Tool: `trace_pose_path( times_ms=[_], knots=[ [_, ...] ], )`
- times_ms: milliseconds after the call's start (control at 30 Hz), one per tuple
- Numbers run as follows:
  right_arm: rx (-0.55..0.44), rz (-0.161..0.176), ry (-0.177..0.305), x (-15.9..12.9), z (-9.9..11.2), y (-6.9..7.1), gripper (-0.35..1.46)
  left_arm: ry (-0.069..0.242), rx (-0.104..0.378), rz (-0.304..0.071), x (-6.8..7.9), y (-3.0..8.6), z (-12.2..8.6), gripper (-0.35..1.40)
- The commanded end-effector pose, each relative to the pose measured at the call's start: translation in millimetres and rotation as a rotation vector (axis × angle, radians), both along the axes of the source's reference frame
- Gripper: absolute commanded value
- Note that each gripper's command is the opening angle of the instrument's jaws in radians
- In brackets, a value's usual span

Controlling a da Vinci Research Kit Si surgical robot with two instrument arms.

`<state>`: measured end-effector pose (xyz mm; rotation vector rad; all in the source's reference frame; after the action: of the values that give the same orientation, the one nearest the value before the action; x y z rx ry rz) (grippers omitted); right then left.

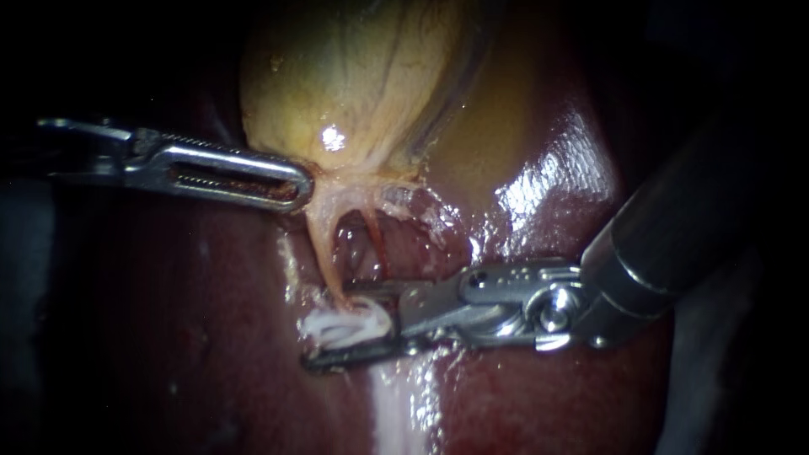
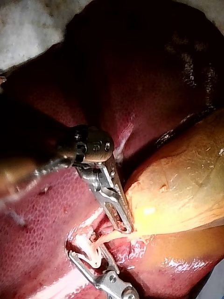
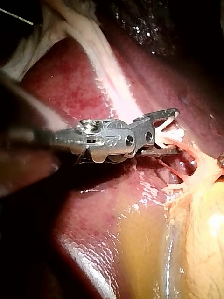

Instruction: Clipping third clip left tube

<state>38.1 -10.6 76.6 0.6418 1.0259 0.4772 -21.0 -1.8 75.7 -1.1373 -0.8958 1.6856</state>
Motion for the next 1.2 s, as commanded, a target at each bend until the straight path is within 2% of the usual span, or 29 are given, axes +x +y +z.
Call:
trace_pose_path(
  times_ms=[33,367,767,833,867,933,1100,1200],
  knots=[
    [0.001,0.001,0.000,0.0,-0.1,0.1,0.50,0.000,0.000,0.000,0.0,0.0,0.0,-0.35],
    [0.012,0.011,0.017,-0.6,-1.0,1.3,0.50,0.000,0.000,0.000,0.0,0.0,0.0,-0.35],
    [0.018,0.022,0.038,0.3,-0.8,1.6,0.50,-0.002,0.001,0.002,-0.1,0.0,-0.1,-0.35],
    [0.025,0.027,0.067,0.7,-0.8,1.7,0.50,-0.002,0.001,0.002,-0.1,0.0,-0.1,-0.35],
    [0.049,0.040,0.097,0.8,-0.8,1.8,0.50,-0.002,0.001,0.002,-0.1,0.0,-0.1,-0.35],
    [0.084,0.057,0.128,1.1,-1.0,1.9,0.50,-0.002,0.001,0.002,-0.1,-0.1,-0.1,-0.35],
    [0.152,0.090,0.183,1.6,-1.3,2.4,0.50,-0.002,0.001,0.002,-0.1,0.0,-0.1,-0.35],
    [0.171,0.101,0.197,2.0,-1.3,2.5,0.50,-0.002,0.001,0.002,-0.1,0.0,0.0,-0.35]
  ],
)
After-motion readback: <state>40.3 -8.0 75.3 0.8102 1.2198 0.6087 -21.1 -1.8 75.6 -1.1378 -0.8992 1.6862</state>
